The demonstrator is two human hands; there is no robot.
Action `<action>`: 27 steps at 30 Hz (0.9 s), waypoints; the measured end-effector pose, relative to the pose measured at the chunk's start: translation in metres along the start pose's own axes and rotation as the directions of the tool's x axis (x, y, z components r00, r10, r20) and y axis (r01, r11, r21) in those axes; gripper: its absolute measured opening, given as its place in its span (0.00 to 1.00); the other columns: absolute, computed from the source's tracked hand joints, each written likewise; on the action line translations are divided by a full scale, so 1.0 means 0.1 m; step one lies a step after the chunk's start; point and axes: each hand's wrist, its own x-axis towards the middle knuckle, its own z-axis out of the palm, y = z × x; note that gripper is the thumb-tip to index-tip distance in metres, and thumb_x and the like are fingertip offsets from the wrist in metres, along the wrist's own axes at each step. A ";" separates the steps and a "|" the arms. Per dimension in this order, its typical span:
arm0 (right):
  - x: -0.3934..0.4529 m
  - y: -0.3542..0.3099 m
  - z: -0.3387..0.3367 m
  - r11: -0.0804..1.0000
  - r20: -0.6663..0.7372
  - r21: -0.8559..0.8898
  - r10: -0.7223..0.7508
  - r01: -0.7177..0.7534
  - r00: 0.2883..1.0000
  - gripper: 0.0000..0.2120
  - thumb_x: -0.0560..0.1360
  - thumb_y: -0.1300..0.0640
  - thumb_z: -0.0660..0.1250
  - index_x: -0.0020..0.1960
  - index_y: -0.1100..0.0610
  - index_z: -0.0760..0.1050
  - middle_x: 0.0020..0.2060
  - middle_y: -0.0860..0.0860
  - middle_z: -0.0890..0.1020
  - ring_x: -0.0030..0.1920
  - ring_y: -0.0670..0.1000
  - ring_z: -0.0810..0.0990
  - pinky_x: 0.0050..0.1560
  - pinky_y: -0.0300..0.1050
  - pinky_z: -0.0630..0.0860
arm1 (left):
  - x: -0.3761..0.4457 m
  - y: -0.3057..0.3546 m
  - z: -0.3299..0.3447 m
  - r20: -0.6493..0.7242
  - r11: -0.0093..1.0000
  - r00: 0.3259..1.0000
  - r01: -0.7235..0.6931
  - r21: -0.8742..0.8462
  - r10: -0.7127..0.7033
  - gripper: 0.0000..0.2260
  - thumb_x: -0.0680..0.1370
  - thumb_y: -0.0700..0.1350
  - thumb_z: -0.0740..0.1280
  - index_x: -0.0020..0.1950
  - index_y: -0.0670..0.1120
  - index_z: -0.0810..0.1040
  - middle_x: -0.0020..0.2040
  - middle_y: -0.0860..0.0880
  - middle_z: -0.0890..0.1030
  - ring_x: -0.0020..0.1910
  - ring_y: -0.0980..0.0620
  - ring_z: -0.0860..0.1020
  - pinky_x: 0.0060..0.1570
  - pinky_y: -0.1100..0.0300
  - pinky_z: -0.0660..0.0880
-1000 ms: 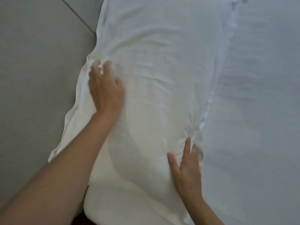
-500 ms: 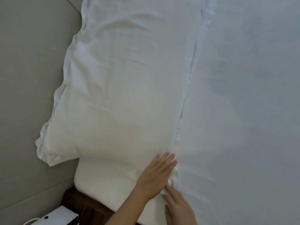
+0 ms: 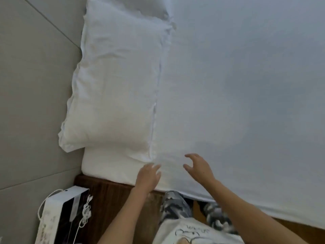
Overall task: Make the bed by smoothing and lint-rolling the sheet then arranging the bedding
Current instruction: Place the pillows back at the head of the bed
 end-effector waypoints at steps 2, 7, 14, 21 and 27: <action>-0.29 0.07 -0.40 0.999 -0.067 0.042 0.013 -0.011 0.998 0.23 0.77 0.50 0.67 0.70 0.54 0.70 0.68 0.52 0.72 0.67 0.52 0.71 0.65 0.47 0.67 | -0.26 0.31 -0.17 -0.083 0.994 0.996 0.017 -0.112 -0.026 0.18 0.82 0.49 0.59 0.72 0.49 0.71 0.70 0.46 0.72 0.69 0.45 0.69 0.66 0.55 0.65; -1.05 0.33 -1.13 0.984 -0.289 0.170 0.007 0.045 0.957 0.23 0.75 0.50 0.71 0.67 0.55 0.73 0.64 0.51 0.77 0.61 0.51 0.76 0.62 0.47 0.71 | -0.77 1.01 -0.39 -0.188 0.966 0.982 -0.029 -0.258 -0.021 0.18 0.82 0.49 0.60 0.71 0.49 0.72 0.68 0.46 0.75 0.65 0.46 0.73 0.62 0.54 0.69; -2.40 0.98 -1.30 0.967 -0.410 0.253 0.083 0.026 0.908 0.23 0.74 0.48 0.70 0.67 0.53 0.73 0.63 0.50 0.77 0.58 0.47 0.76 0.61 0.48 0.74 | -1.41 1.71 -0.13 -0.255 0.900 0.955 -0.238 -0.366 0.149 0.16 0.81 0.47 0.61 0.69 0.48 0.73 0.65 0.50 0.77 0.62 0.52 0.75 0.58 0.59 0.69; -3.62 1.38 -0.50 0.830 -0.513 0.554 0.404 -0.068 0.758 0.21 0.75 0.52 0.70 0.67 0.55 0.73 0.62 0.50 0.77 0.58 0.45 0.75 0.57 0.42 0.73 | -1.77 1.71 0.29 -0.223 0.857 0.932 -0.354 -0.375 0.287 0.12 0.81 0.45 0.62 0.63 0.47 0.78 0.59 0.51 0.81 0.53 0.56 0.77 0.55 0.59 0.72; -4.28 1.49 -0.07 0.745 -0.575 0.665 0.555 -0.052 0.601 0.22 0.76 0.51 0.69 0.68 0.54 0.72 0.61 0.47 0.76 0.59 0.44 0.74 0.54 0.38 0.71 | -1.94 1.93 0.31 -0.169 0.854 0.898 -0.439 -0.277 0.406 0.11 0.81 0.45 0.63 0.62 0.47 0.78 0.56 0.52 0.81 0.50 0.57 0.76 0.50 0.61 0.70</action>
